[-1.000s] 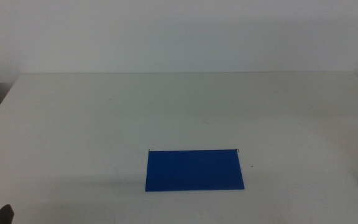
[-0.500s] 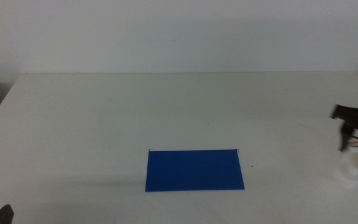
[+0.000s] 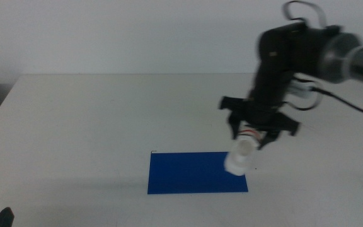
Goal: Use one arm to grab the shoe from the table and place it on the mat.
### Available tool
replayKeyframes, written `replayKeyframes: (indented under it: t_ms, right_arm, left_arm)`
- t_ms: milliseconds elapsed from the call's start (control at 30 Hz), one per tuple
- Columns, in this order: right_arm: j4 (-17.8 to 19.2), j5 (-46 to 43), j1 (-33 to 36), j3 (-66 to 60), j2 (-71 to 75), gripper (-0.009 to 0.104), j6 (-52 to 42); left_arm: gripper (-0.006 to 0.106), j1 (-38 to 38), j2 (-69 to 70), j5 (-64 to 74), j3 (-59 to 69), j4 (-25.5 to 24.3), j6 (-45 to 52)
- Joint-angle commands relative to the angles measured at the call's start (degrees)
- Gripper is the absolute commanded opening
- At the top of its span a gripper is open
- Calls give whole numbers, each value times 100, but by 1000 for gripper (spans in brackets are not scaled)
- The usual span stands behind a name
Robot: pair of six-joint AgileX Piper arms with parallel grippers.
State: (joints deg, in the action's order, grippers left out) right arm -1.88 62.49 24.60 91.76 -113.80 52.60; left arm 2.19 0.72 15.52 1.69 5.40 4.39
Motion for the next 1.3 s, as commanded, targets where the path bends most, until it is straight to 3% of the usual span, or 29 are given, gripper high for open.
replayKeyframes:
  t_ms: [0, 167, 400, 500, 767, 967, 1133, 1267]
  right_arm:
    - [-1, 227, 259, 627, 18, -4, 111]
    - [-10, 679, 578, 1346, -499, -4, 198]
    - [-18, 645, 670, 1436, -573, -4, -19]
    - [5, 645, 674, 1436, -573, -4, -1289]
    - [-202, 514, 674, 1436, -573, -4, -6012]
    - [-326, 507, 786, 1436, -573, -4, -8948]
    - [-451, 502, 909, 1436, -573, -4, -10615]
    - [-457, 472, 1015, 1436, -580, -4, -11345]
  left_arm:
    - [94, -23, 58, -459, 40, 44, -31]
    - [94, -23, 58, -459, 40, 44, -31]
    - [94, -23, 58, -459, 40, 44, -31]
    - [94, -23, 58, -459, 40, 44, -31]
    - [94, -23, 58, -459, 40, 44, -31]
    - [94, -23, 58, -459, 40, 44, -31]
    - [94, -23, 58, -459, 40, 44, -31]
    - [94, -23, 58, -459, 40, 44, -31]
